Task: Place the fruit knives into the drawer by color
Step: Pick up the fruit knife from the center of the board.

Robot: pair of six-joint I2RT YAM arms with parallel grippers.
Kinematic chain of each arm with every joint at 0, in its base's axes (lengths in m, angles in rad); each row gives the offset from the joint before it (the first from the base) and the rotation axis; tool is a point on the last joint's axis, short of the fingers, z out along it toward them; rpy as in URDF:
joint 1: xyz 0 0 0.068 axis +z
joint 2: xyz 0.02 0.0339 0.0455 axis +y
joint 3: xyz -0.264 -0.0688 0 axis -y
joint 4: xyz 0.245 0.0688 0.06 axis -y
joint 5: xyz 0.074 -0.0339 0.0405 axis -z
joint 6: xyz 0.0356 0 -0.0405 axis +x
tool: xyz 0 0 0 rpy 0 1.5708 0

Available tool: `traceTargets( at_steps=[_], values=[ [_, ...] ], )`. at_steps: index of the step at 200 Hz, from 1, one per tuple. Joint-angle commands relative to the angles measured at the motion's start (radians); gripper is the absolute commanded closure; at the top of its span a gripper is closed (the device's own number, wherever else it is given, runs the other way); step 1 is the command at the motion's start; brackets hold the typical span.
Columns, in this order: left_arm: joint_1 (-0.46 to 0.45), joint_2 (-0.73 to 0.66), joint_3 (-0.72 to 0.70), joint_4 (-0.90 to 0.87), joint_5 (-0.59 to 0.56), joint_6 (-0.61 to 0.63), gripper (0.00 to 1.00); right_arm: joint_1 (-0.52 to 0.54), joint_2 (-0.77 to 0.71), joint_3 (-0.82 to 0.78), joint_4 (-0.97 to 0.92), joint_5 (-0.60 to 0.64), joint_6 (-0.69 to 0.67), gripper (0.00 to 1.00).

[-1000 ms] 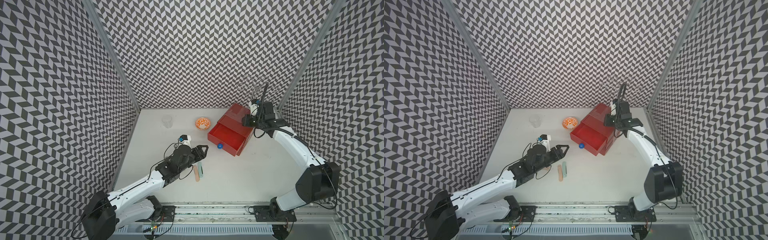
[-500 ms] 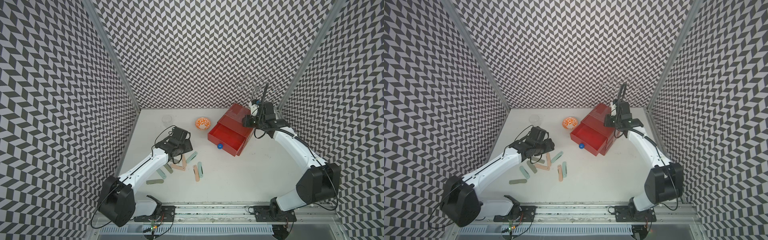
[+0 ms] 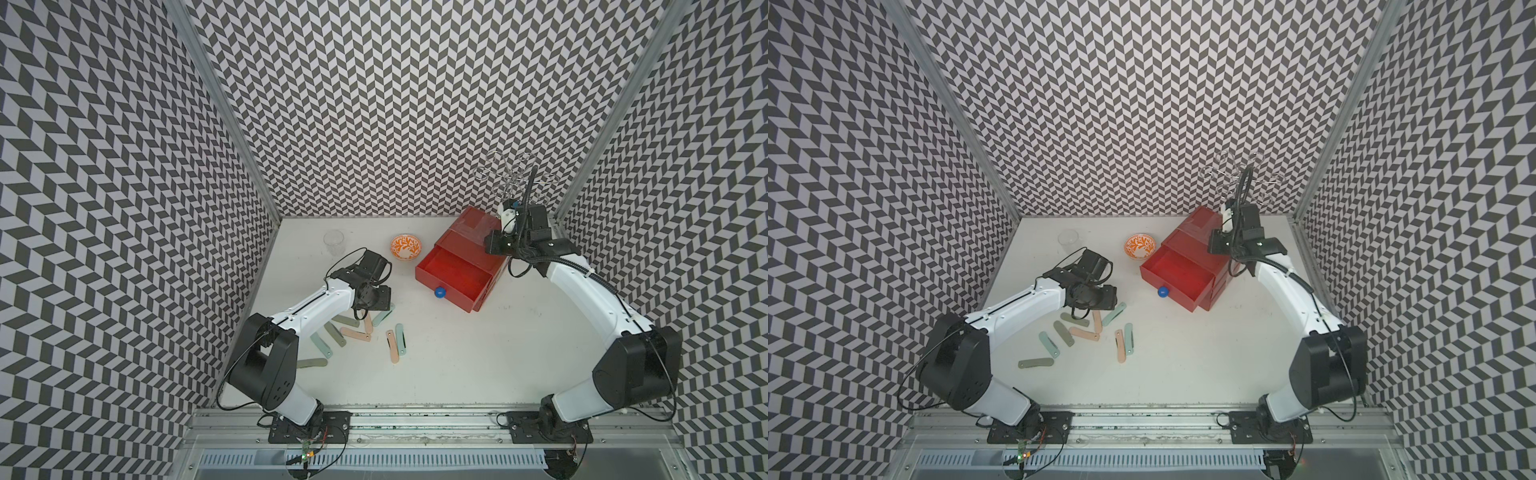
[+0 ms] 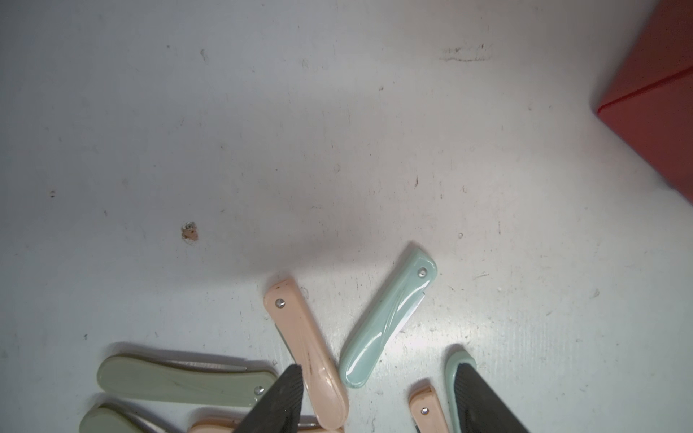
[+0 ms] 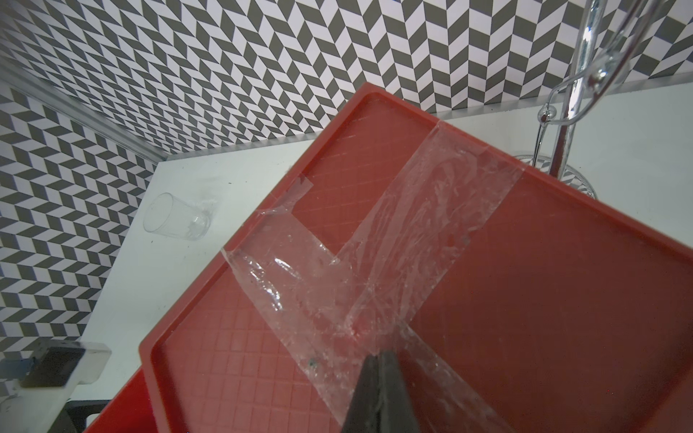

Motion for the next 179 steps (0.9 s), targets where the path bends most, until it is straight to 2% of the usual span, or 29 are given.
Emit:
traceTargets(
  at_steps=[1, 82, 179],
  values=[
    [-0.008, 0.025, 0.002, 0.034, 0.046, 0.074, 0.36, -0.001, 0.006, -0.032, -0.084, -0.01, -0.013, 1.0],
    [-0.046, 0.152, 0.045, 0.026, 0.013, 0.102, 0.39, -0.002, 0.004, -0.041, -0.082, -0.019, -0.016, 1.0],
    [-0.049, 0.22, 0.077, -0.01, -0.016, 0.093, 0.47, -0.002, 0.005, -0.05, -0.073, -0.03, -0.009, 1.0]
  ],
)
